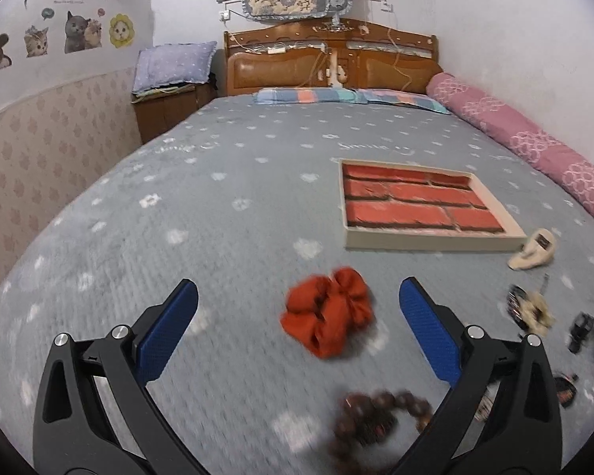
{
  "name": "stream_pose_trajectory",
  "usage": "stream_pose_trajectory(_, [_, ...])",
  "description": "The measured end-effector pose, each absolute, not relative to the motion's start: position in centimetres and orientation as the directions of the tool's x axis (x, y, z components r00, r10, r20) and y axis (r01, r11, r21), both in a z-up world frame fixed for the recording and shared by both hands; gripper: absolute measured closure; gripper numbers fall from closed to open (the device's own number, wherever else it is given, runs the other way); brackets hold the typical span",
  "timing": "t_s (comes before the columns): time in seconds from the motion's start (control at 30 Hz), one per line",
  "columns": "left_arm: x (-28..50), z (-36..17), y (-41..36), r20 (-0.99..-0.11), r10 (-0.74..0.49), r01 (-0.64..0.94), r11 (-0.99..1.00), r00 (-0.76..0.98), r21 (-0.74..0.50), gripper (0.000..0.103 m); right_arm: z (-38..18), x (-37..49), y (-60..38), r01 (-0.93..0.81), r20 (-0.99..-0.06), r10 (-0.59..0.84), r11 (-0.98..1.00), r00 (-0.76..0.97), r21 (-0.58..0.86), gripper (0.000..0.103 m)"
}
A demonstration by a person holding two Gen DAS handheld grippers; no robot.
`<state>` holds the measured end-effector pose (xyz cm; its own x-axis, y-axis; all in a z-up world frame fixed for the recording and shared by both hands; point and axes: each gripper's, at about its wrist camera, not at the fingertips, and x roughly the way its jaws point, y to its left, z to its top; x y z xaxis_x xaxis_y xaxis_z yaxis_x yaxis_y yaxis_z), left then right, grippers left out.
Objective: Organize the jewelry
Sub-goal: 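Reach the left tool to the orange scrunchie and grasp it while the right tool grasps the cream fabric clip, then carry both items into the brick tray and open both tools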
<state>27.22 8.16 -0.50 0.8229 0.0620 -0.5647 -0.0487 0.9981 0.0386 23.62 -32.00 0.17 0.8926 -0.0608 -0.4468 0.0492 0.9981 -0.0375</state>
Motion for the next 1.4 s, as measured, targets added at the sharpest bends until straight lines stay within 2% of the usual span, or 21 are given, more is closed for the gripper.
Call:
stream_pose_trajectory(0.17, [30.6, -1.6, 9.1, -0.599, 0.053, -0.046, 0.999, 0.799, 0.027, 0.005, -1.0, 28.5, -34.2, 0.076, -0.490, -0.096, 0.995, 0.866, -0.061, 0.004])
stream_pose_trajectory(0.27, [32.3, -3.5, 9.4, -0.636, 0.038, -0.023, 0.999, 0.771, 0.032, 0.009, -2.8, 31.9, -36.1, 0.075, -0.553, -0.085, 0.996, 0.829, -0.040, 0.007])
stream_pose_trajectory(0.4, [34.2, -6.0, 10.0, -0.691, 0.014, -0.013, 1.000, 0.723, 0.007, 0.009, -5.5, 36.4, -38.3, 0.094, -0.650, -0.050, 0.995, 0.758, 0.033, 0.010])
stream_pose_trajectory(0.63, [36.6, -8.5, 10.1, -0.750, -0.026, 0.009, 1.000, 0.661, -0.026, 0.012, -8.0, 40.4, -38.2, 0.080, -0.703, -0.036, 0.996, 0.711, 0.030, 0.010])
stream_pose_trajectory(0.8, [37.6, -9.7, 8.8, -0.787, -0.055, 0.064, 0.998, 0.615, -0.019, 0.022, -9.7, 41.9, -38.9, 0.069, -0.752, 0.013, 0.995, 0.659, 0.078, 0.030])
stream_pose_trajectory(0.9, [38.0, -10.1, 8.3, -0.802, -0.104, 0.092, 0.994, 0.588, -0.061, 0.031, -10.3, 42.6, -39.1, 0.060, -0.770, 0.065, 0.989, 0.634, 0.133, 0.041])
stream_pose_trajectory(0.97, [38.1, -10.4, 8.1, -0.812, -0.139, 0.111, 0.990, 0.567, -0.091, 0.043, -10.5, 42.7, -38.8, 0.049, -0.774, 0.085, 0.988, 0.627, 0.148, 0.051])
stream_pose_trajectory(1.1, [37.8, -10.4, 7.6, -0.815, -0.162, 0.138, 0.985, 0.557, -0.101, 0.060, -10.4, 42.6, -38.4, 0.044, -0.775, 0.084, 0.989, 0.626, 0.142, 0.057])
stream_pose_trajectory(1.2, [37.7, -10.4, 7.3, -0.812, -0.165, 0.143, 0.984, 0.559, -0.102, 0.075, -10.0, 42.3, -38.4, 0.047, -0.772, 0.084, 0.988, 0.630, 0.146, 0.062])
stream_pose_trajectory(1.23, [37.7, -10.4, 7.2, -0.811, -0.161, 0.144, 0.985, 0.563, -0.095, 0.083, -9.7, 42.1, -38.5, 0.053, -0.769, 0.082, 0.988, 0.634, 0.148, 0.064])
stream_pose_trajectory(1.27, [37.7, -10.5, 7.2, -0.812, -0.152, 0.144, 0.986, 0.564, -0.085, 0.087, -9.4, 41.9, -38.5, 0.060, -0.766, 0.073, 0.988, 0.639, 0.144, 0.065])
stream_pose_trajectory(1.4, [37.7, -10.1, 7.1, -0.812, -0.122, 0.135, 0.989, 0.571, -0.054, 0.092, -7.3, 40.5, -38.6, 0.071, -0.742, 0.038, 0.991, 0.669, 0.114, 0.065])
